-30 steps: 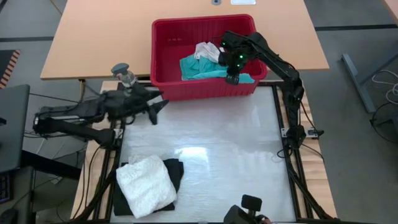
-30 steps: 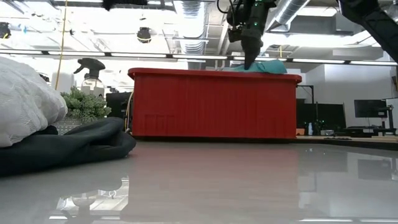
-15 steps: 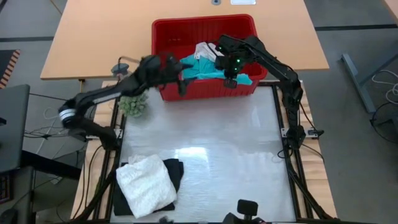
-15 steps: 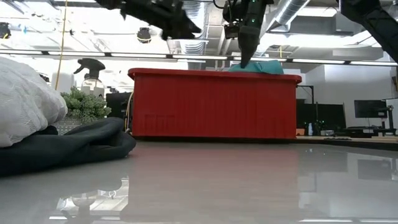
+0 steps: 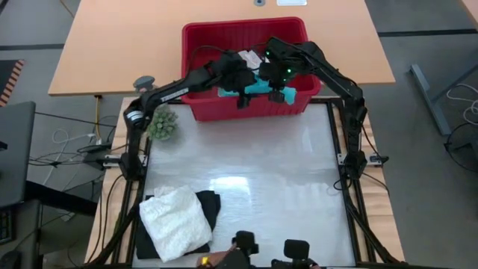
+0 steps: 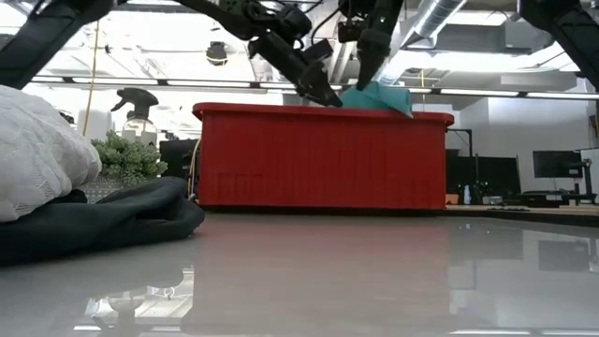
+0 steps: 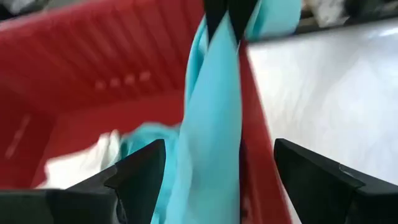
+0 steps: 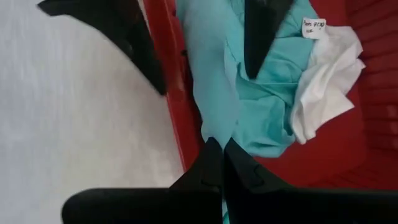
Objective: Fold Laundry from Bin
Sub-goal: Fold the blue shorts
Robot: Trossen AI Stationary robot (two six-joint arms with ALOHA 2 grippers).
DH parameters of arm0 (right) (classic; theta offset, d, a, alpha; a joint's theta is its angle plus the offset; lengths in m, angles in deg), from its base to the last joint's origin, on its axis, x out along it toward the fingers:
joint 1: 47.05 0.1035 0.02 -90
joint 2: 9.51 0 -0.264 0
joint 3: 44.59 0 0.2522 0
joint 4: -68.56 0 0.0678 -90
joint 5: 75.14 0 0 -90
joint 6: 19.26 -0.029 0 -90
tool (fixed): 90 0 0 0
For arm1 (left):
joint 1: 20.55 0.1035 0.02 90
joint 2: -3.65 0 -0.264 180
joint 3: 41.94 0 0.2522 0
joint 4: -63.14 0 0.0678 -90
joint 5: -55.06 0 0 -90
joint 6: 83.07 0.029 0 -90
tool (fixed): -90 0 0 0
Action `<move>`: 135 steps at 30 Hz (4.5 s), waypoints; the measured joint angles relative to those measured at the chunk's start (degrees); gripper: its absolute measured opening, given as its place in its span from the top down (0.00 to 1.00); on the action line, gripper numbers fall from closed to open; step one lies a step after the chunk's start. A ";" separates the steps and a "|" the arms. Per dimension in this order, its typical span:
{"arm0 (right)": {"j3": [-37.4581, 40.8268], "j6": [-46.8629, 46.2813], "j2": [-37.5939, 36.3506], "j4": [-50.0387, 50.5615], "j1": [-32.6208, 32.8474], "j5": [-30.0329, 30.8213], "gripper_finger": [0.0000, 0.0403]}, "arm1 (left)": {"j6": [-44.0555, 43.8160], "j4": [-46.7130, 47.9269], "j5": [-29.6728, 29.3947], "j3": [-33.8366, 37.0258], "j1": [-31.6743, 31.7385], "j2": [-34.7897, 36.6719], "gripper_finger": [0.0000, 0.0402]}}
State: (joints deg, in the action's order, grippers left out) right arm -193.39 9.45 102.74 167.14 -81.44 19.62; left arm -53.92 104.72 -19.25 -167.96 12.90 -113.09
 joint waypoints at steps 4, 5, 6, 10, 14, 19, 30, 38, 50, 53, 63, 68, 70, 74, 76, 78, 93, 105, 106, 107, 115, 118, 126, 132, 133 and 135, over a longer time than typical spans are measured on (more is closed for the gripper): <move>0.00 1.41 -0.48 -0.72 0.46 0.11 0.95 | 0.23 -0.45 2.18 -3.06 0.00 -2.35 0.28; 0.00 1.66 -0.62 -0.85 0.50 0.12 0.95 | 0.66 -0.37 1.57 -3.45 0.00 -2.81 0.29; 0.00 1.81 -0.91 -1.03 0.61 0.12 0.95 | 1.22 -0.07 0.95 -3.62 -0.02 -3.21 0.31; 0.00 1.99 -1.63 -1.78 1.10 0.15 0.95 | 1.57 1.64 0.36 -4.60 -0.05 -3.32 0.50; 0.02 2.90 -2.71 -2.43 2.07 0.32 0.95 | 1.89 0.93 -4.95 -4.72 -0.08 -3.10 0.84; 0.02 2.43 -4.03 -4.37 2.45 0.76 0.93 | 1.92 2.08 -11.23 -8.84 -0.04 -2.97 0.99; 0.07 -1.62 -13.03 -6.16 -1.23 25.04 0.53 | 2.57 6.96 -22.91 -19.61 -0.60 6.12 1.00; 0.04 -9.23 -19.16 -14.79 -7.52 20.13 0.42 | -11.96 7.52 -7.01 -22.48 -3.39 17.69 1.00; 0.52 -8.94 -17.62 -14.55 -8.84 13.02 0.44 | -38.47 2.19 28.17 -22.44 -15.47 24.87 1.00; 0.55 -8.91 -16.96 -13.99 -8.44 11.10 0.44 | -40.66 3.20 28.37 -22.42 -19.53 24.68 1.00; 0.53 -9.16 -16.39 -10.75 -8.02 9.92 0.45 | -34.73 9.34 4.28 -22.42 -23.14 23.89 1.00; 0.52 -11.61 -16.46 -6.69 -7.98 9.48 0.45 | -35.12 12.89 -5.61 -19.94 -20.98 21.64 1.00; 0.52 -12.63 -16.46 -4.28 -7.98 8.44 0.45 | -37.10 14.06 -5.55 -18.66 -20.56 19.64 1.00; 0.52 -14.59 -16.46 0.75 -7.54 7.63 0.45 | -38.44 17.36 -6.25 -14.90 -20.65 15.41 1.00; 0.52 -15.19 -16.61 3.33 -7.51 7.14 0.45 | -37.11 18.37 -7.32 -12.91 -20.67 12.90 1.00; 0.52 -15.38 -16.78 5.18 -7.05 7.04 0.45 | -34.60 18.37 -6.65 -10.56 -20.58 10.27 1.00; 0.46 -14.89 -17.59 5.20 -2.33 -9.64 0.44 | -26.85 15.01 20.96 -6.55 -23.71 -7.32 0.55; 1.24 -14.80 -17.35 4.59 -1.33 -14.16 0.41 | -24.50 20.77 22.06 -6.55 -23.89 1.00 0.26; 1.50 -15.03 -17.35 4.90 -1.03 -14.18 0.41 | -24.72 20.83 19.15 -6.55 -23.93 2.18 0.26; 1.68 -15.19 -17.34 5.08 -0.86 -14.19 0.41 | -23.94 20.32 15.30 -6.58 -24.14 3.17 0.26; 5.60 -16.67 -17.32 3.34 -0.38 -15.43 0.41 | -11.61 22.87 10.22 -6.42 -28.78 1.82 0.25; 7.04 -17.28 -17.29 3.34 -0.31 -15.92 0.41 | -5.41 25.62 9.63 -6.67 -29.11 2.37 0.22; 11.01 -18.82 -17.31 3.32 1.40 -19.51 0.41 | -0.85 38.45 -2.68 -6.88 -29.55 3.44 0.14; 16.17 -18.81 -17.33 -2.29 6.54 -19.88 0.41 | -5.71 48.71 -4.24 -7.79 -26.21 13.50 0.14; 17.87 -18.77 -17.34 -4.85 7.85 -19.88 0.41 | -7.15 49.13 -5.19 -7.81 -25.76 15.46 0.14; 21.63 -17.47 -17.35 -10.74 10.40 -19.88 0.41 | -9.66 50.09 -6.85 -7.81 -25.31 19.11 0.14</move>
State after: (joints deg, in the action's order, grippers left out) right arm -171.76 -8.02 85.39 156.40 -71.05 -0.27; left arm -63.58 154.82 -26.10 -175.78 -12.41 -93.98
